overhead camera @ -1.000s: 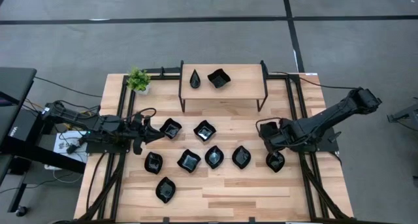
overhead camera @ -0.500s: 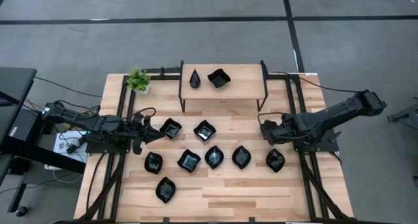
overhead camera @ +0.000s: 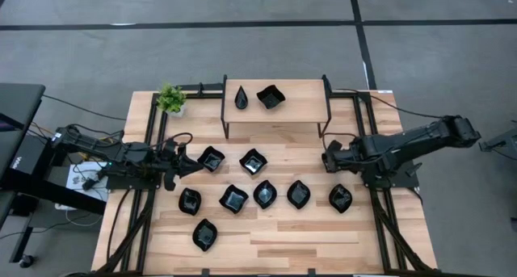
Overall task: Pick & Place Mini shaped plates
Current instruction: Stack the black distorted square plate on top of the black distorted square plate on the shelf
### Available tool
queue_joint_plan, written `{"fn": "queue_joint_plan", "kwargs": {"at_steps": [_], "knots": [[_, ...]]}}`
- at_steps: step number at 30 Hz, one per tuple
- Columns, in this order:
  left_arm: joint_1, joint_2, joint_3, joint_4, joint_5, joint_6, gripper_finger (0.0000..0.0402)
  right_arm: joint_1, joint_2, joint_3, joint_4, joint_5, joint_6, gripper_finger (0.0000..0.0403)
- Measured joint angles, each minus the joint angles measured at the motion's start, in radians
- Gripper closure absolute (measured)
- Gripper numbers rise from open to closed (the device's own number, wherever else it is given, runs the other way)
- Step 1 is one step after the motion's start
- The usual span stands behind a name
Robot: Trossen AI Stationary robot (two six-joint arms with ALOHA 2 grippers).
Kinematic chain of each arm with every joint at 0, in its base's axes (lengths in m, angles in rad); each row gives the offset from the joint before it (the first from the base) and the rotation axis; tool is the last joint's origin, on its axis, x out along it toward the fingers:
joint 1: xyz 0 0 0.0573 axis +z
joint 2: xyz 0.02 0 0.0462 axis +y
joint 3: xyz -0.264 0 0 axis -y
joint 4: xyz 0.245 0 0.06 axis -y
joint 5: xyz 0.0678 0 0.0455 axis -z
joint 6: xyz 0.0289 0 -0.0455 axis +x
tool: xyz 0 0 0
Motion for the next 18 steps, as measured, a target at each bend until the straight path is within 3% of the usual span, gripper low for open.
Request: {"fn": "queue_joint_plan", "kwargs": {"at_steps": [8,18], "knots": [[0.0,0.0,0.0,0.012,0.0,0.0,0.0385,-0.153,0.011,0.0,0.003,-0.016,-0.024,0.0321],[0.0,0.0,0.0,0.013,0.001,0.001,0.0385,-0.213,0.011,0.0,0.025,-0.09,-0.133,0.0321]]}}
